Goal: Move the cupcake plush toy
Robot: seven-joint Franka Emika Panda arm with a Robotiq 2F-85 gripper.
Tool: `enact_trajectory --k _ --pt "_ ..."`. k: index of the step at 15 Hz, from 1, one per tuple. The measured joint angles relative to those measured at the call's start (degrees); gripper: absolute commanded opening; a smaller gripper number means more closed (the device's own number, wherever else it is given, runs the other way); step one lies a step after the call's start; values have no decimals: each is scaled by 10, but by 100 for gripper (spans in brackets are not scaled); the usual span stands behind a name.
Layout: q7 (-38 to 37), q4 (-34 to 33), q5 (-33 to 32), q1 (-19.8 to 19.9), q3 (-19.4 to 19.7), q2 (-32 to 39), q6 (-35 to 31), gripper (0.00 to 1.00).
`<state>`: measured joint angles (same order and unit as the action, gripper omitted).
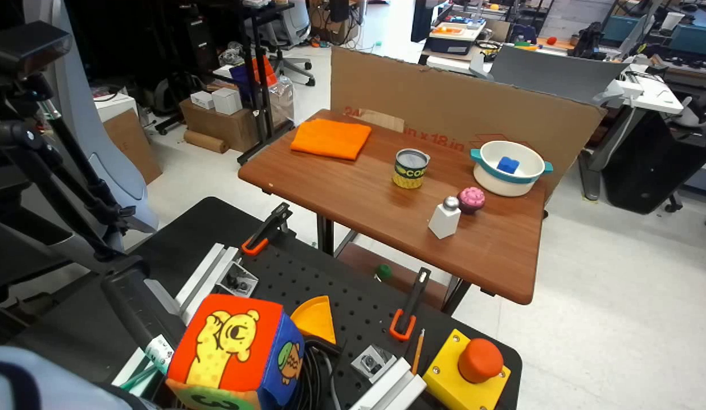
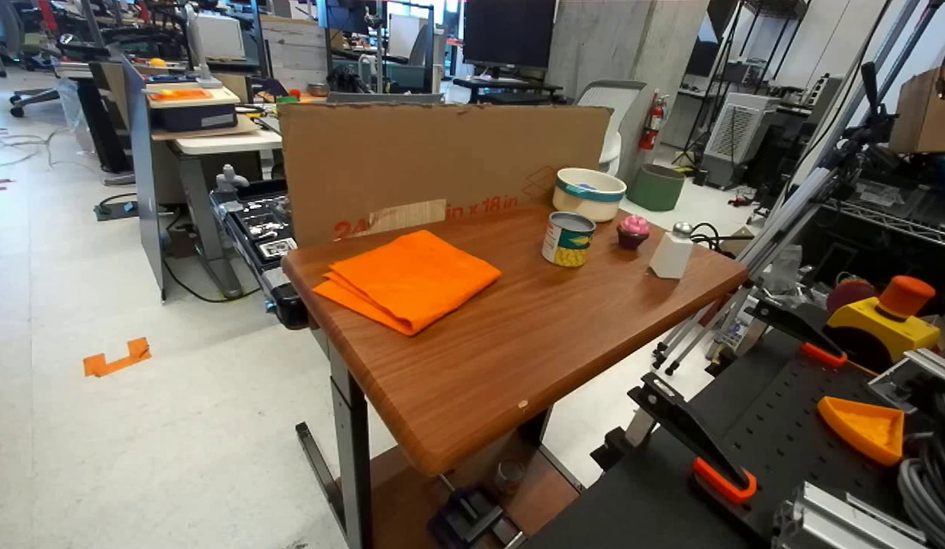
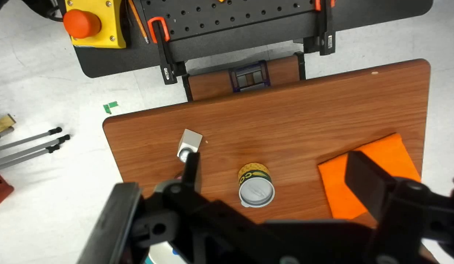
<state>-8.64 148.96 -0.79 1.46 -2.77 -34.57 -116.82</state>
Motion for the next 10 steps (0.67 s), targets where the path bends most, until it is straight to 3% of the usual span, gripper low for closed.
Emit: enact_trajectory --k 10 --pt "0 -3 0 1 1 4 0 100"
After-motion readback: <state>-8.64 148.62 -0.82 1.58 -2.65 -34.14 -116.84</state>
